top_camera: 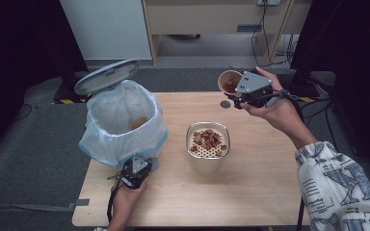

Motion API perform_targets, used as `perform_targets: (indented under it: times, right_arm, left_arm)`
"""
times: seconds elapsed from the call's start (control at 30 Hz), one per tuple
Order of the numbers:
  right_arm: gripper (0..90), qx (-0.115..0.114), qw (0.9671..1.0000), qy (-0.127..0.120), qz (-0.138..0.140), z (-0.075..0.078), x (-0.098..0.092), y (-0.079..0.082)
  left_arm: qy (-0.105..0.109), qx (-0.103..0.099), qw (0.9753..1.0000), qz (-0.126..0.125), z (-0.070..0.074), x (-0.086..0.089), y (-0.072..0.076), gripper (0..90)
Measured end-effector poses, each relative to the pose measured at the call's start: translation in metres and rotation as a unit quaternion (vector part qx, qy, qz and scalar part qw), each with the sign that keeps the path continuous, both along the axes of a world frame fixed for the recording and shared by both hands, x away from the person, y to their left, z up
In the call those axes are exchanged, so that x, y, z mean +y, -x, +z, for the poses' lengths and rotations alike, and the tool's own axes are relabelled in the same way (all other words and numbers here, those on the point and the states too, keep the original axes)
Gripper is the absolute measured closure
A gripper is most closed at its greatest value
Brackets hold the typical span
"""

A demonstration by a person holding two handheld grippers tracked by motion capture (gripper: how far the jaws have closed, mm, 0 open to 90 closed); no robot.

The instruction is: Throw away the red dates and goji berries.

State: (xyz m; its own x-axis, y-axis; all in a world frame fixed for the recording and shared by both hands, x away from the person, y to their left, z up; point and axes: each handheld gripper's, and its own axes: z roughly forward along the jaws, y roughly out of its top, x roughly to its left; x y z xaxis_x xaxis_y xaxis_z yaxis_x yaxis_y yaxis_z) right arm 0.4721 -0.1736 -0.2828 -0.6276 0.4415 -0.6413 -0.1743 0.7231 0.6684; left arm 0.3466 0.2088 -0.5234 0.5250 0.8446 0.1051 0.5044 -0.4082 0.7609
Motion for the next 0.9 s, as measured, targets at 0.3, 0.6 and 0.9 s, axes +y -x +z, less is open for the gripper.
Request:
perform_targets:
  times: [0.3, 0.6, 0.9]
  right_arm:
    - [32.8, -0.008, 0.9999, 0.009, 0.004, 0.003, 0.001, 0.003]
    - [32.9, -0.025, 0.9987, 0.043, 0.011, 0.003, 0.007, 0.005]
    - [33.0, -0.032, 0.9972, 0.066, 0.017, -0.004, 0.012, 0.004]
  left_arm:
    - [0.000, 0.000, 1.0000, 0.000, 0.000, 0.000, 0.000, 89.6]
    - [0.001, 0.000, 1.0000, 0.001, 0.000, 0.000, 0.000, 89.7]
    - [0.001, 0.001, 1.0000, 0.000, 0.000, 0.000, 0.000, 89.7]
